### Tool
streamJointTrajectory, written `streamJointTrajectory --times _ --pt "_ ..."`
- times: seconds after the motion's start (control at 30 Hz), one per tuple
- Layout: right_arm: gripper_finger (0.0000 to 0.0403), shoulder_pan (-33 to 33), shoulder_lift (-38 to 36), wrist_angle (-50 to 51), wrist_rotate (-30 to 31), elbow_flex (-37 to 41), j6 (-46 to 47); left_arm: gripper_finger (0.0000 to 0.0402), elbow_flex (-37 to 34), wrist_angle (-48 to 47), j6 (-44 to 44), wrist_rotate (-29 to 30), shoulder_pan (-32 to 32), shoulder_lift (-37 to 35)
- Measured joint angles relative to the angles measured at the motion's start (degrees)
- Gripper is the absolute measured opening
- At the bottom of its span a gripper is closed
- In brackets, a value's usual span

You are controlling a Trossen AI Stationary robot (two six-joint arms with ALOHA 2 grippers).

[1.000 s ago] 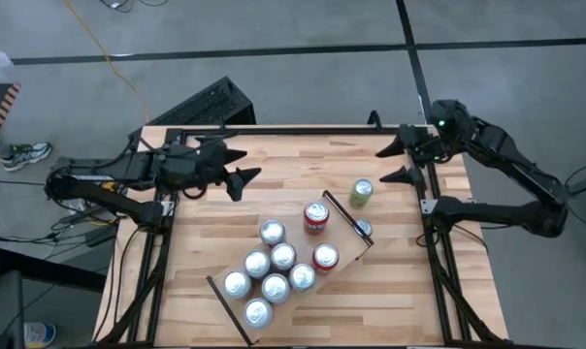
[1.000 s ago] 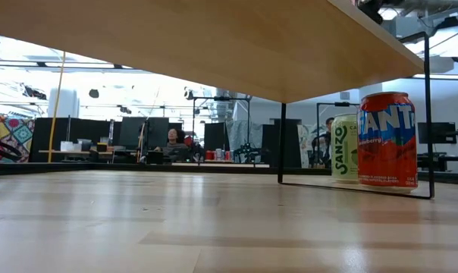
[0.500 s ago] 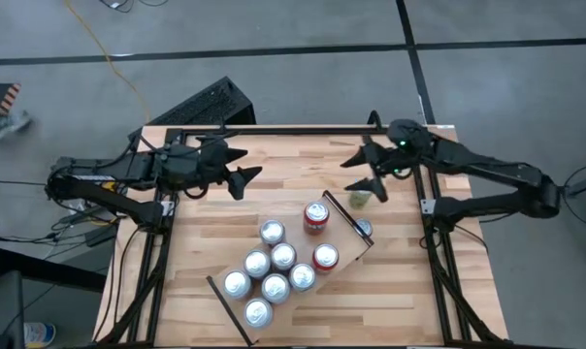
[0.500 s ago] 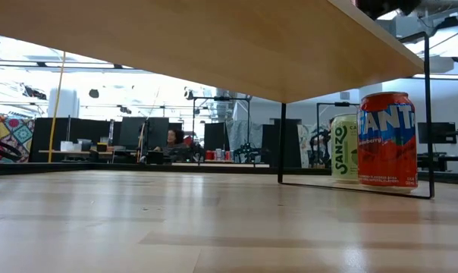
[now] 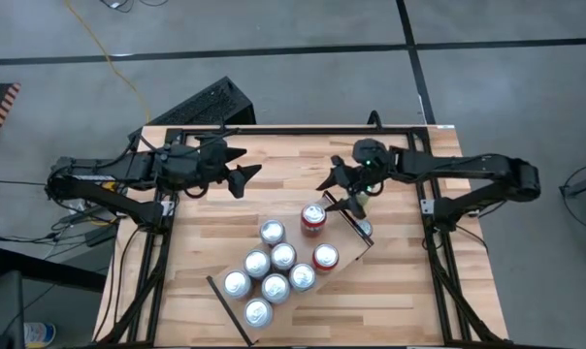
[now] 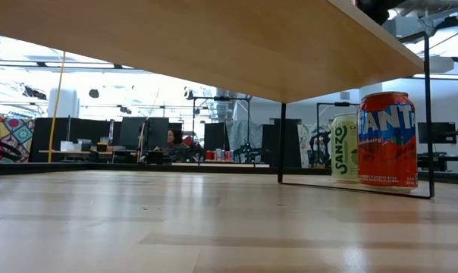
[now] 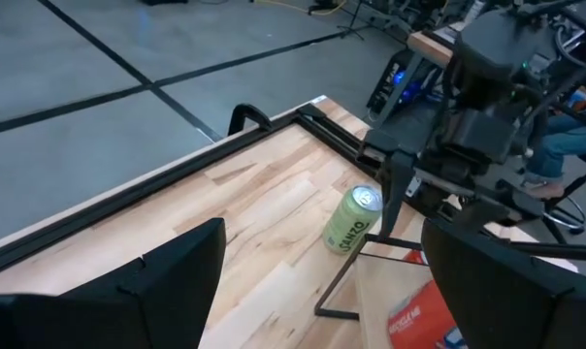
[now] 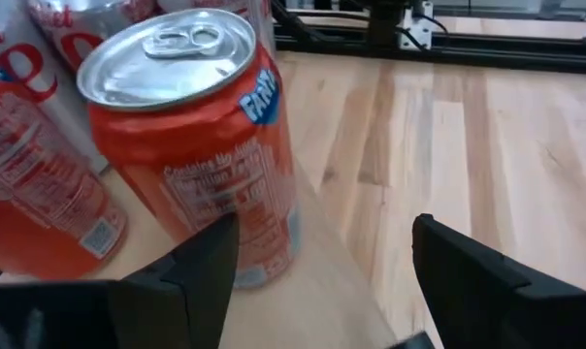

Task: Place canned beverage on shelf
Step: Put the red soda can on the shelf aligned with the other red soda can

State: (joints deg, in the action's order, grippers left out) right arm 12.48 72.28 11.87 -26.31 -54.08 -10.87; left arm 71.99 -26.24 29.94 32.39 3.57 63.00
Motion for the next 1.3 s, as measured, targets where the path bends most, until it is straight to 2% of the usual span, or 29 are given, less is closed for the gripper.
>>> streamJointTrajectory --times 0.2,0.33,0.57,0.87,1.1,1.3 --pt "0.0278 -0.9 0.2 -0.8 0.9 0.0 -0.8 0.0332 0.0 0.0 0.3 0.0 0.0 0.0" --pt "0.0267 -1.2 0.0 -0.6 1.0 0.0 -5.1 0.0332 0.0 0.0 0.7 0.0 0.0 0.0" --pt "0.0236 1.4 0.2 -4.6 4.1 0.0 -5.7 0.0332 0.0 0.0 1.2 0.0 0.0 0.0" --pt "0.0192 -1.5 0.4 -9.8 3.7 0.0 -6.1 0.0332 0.0 -0.2 1.2 0.7 0.0 0.0" --pt "0.0158 -2.9 4.8 -13.6 3.4 -0.1 -6.6 0.0332 0.0 -0.5 1.1 1.5 0.0 0.0" --pt "0.0135 -3.0 6.0 -14.9 0.2 0.0 -7.8 0.0332 0.0 -1.7 2.1 1.5 0.0 0.0"
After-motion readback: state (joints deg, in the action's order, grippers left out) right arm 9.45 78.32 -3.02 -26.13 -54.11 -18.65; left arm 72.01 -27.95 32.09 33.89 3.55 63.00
